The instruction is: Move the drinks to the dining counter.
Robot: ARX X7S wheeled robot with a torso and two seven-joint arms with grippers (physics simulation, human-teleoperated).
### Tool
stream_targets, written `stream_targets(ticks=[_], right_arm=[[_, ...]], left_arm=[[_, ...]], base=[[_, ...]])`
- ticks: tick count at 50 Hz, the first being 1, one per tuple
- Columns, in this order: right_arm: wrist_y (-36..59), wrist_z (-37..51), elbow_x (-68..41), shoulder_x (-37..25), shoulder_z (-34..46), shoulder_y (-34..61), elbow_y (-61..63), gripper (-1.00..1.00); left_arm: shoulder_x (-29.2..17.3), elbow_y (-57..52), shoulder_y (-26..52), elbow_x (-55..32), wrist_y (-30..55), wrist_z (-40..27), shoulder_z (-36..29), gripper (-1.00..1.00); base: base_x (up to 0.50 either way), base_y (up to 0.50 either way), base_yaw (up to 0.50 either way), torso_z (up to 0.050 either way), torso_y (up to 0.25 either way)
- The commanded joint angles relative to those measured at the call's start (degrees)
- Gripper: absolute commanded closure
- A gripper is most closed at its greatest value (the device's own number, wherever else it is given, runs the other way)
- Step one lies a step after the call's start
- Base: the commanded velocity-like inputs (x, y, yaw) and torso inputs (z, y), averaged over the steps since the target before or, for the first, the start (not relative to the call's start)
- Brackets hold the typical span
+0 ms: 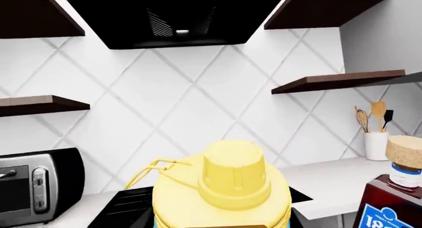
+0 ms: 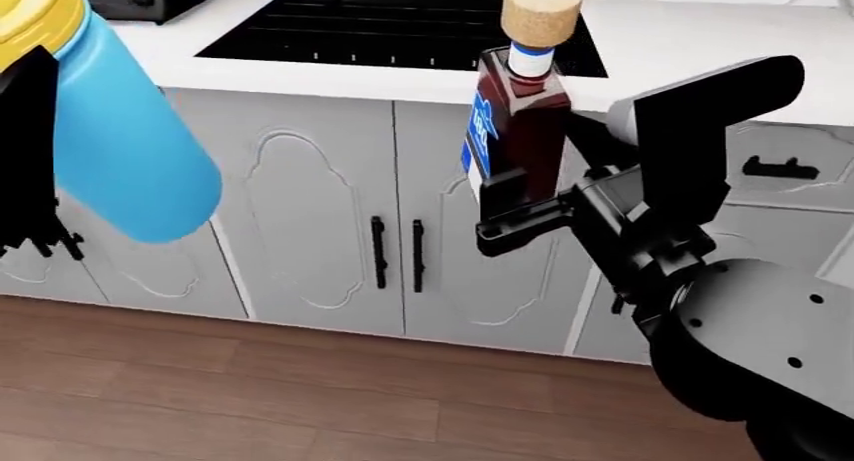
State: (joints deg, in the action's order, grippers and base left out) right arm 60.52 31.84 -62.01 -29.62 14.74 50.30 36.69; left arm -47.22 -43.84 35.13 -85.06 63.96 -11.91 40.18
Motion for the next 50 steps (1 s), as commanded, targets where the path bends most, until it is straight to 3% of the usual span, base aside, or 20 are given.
stream_targets(ticks=[1,13,24,32,50], right_arm=[[0.2,0.1,4.4,-0.6,-0.5,0.7,1.3,1.00],[2.2,2.0,4.6,0.1,0.8,2.1,-0.8,1.00],[3.3,2.8,2.1,0.2,0.0,1.9,-1.2,1.00],[3.1,2.7,1.4,-0.2,-0.2,1.5,-0.4,1.00],[1.6,1.4,6.3,-2.2,3.2,1.5,0.1,1.00]], left_arm=[[-0.5,0.4,0.8,-1.7,-0.7,-2.2,-0.2,1.00],[-0.3,1.0,1.6,-0.1,-1.3,-1.5,-2.5,1.00],[-0.6,0.1,-0.9,-1.8,-1.4,-1.9,0.7,1.00],[-1.1,0.3,0.2,-1.7,-1.7,-2.2,-0.9,1.00],[-2.2,0.6,1.4,-2.8,-2.4,-3.8,-2.1,1.00]], base=[[0.00,0.00,0.50,0.000,0.000],[-0.03,-0.01,0.50,0.001,0.003],[-0.42,-0.10,0.32,0.001,0.002],[-0.36,-0.10,0.34,0.000,0.000],[0.47,0.15,0.06,0.001,0.002]])
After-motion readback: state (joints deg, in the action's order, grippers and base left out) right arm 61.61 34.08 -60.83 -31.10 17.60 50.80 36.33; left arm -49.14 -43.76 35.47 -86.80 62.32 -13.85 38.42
